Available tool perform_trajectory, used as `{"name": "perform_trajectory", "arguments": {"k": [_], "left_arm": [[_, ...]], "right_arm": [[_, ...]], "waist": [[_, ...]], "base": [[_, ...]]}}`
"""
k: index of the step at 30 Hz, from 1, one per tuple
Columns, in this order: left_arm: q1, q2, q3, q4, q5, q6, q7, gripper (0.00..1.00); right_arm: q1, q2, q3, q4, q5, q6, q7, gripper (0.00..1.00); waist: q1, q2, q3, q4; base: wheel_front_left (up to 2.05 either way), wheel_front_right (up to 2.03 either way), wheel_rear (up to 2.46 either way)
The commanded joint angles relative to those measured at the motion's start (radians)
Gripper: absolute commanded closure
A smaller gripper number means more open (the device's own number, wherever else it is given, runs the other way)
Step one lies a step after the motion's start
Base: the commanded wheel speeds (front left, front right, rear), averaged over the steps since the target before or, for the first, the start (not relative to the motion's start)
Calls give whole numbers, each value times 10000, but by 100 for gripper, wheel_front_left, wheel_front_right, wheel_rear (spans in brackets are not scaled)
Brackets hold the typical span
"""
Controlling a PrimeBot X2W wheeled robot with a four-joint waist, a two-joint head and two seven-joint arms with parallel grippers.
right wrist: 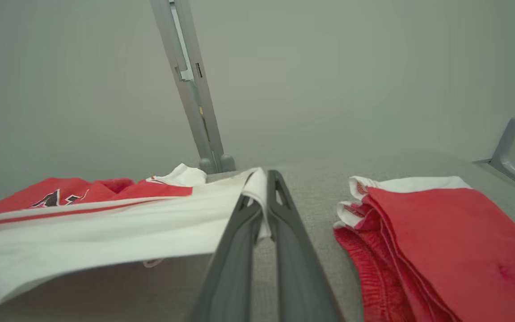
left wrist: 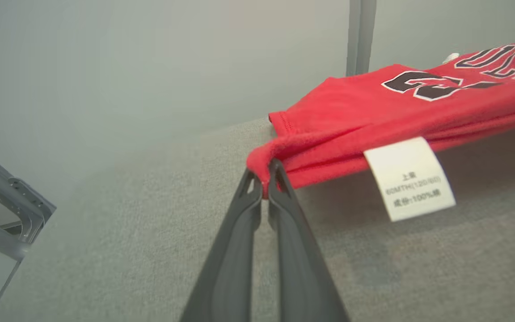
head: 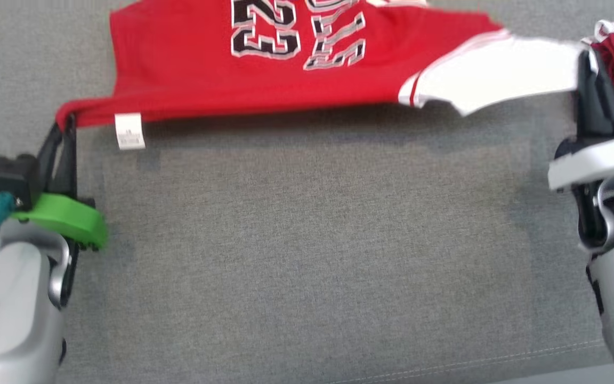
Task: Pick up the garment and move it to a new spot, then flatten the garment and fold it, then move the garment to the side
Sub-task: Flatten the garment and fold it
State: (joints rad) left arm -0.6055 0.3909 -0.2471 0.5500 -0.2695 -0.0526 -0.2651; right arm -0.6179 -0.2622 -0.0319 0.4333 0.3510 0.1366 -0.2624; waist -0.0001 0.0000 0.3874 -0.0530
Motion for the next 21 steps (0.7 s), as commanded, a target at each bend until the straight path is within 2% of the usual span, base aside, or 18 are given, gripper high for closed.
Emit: {"name": "perform_trajectory", "arguments": {"k": [1, 13, 21], "left_arm": [[690, 64, 519, 34, -116, 167, 21, 100], [4170, -1333, 1819, 233, 402, -101, 19, 100], [5750, -2138, 2215, 345, 816, -242, 18, 100]], "right_arm": [[681, -126, -254, -36, 289, -110, -29, 100], [4521, 133, -591, 199, 1351, -138, -38, 100], [6021, 249, -656, 290, 1418, -136, -38, 100]], "waist": [[1, 0, -1356, 99], [1, 0, -3175, 134], [1, 0, -3950, 96]], "base": [[0, 0, 0], [0, 0, 0], [0, 0, 0]]}}
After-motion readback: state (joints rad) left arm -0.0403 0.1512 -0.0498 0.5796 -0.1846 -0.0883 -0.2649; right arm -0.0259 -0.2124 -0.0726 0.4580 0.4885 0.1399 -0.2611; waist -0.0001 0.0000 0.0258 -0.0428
